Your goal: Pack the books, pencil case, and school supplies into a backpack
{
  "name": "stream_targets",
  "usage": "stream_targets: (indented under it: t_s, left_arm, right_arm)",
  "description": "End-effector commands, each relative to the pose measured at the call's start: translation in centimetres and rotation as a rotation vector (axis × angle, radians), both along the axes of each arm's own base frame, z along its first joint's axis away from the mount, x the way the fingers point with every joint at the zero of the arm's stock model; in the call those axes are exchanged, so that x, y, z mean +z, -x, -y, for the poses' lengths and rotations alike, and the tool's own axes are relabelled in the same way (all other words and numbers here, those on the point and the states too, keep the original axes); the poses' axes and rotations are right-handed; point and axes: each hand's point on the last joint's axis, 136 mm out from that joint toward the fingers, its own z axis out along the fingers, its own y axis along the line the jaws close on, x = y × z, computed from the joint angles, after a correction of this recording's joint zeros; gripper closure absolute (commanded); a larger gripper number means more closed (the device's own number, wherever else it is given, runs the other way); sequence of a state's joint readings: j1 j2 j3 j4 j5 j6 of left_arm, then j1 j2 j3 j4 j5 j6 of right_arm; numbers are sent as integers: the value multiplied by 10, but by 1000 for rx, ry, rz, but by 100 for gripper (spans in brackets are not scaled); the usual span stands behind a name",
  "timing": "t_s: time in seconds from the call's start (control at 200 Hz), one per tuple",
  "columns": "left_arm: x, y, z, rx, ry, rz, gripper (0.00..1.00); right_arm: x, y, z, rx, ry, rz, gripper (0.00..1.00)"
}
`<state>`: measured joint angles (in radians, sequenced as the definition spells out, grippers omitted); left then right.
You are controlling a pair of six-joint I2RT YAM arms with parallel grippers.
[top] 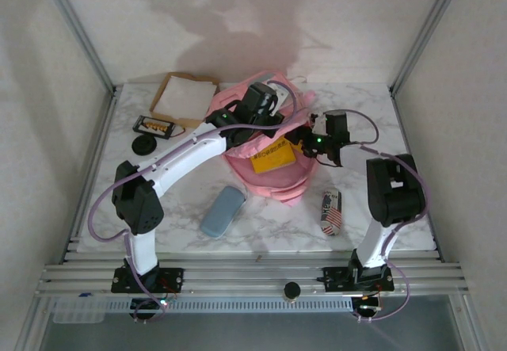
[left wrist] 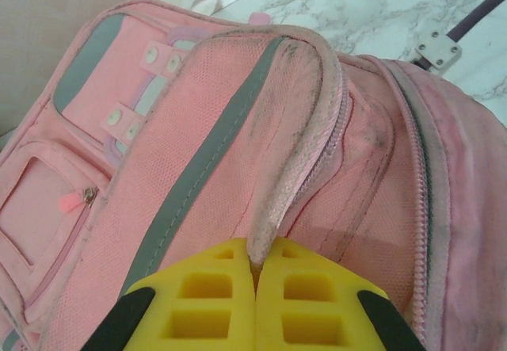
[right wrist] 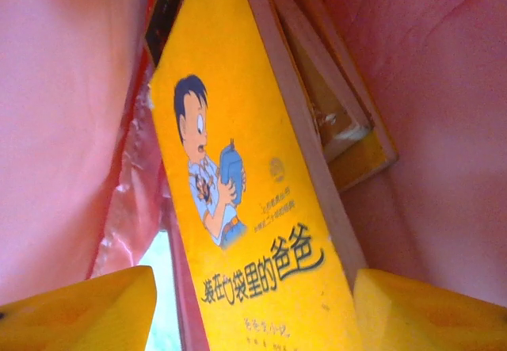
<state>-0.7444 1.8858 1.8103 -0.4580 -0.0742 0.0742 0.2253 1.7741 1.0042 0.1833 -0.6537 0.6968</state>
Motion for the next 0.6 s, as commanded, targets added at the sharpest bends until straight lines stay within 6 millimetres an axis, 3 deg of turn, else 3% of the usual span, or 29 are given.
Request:
stream_targets:
  t_s: [0.0, 0.095, 0.315, 0.486, 0.596]
  left_arm:
    - [45, -8, 3, 40, 122, 80, 100]
    - [46, -9, 4, 47, 133, 77, 100]
    - [51, -10, 5, 56, 156, 85, 100]
    - [52, -10, 7, 59, 170, 74, 100]
    - [51, -8, 14, 38, 175, 53, 100]
  right_arm:
    - [-7, 30, 17, -61, 172, -34, 27]
    - [-9, 53, 32, -121, 238, -54, 24]
    - [-25, 92, -8, -73, 246, -126, 30]
    - [-41, 91, -42, -50, 203, -164, 30]
    - [-47, 68, -56, -63, 172, -142, 35]
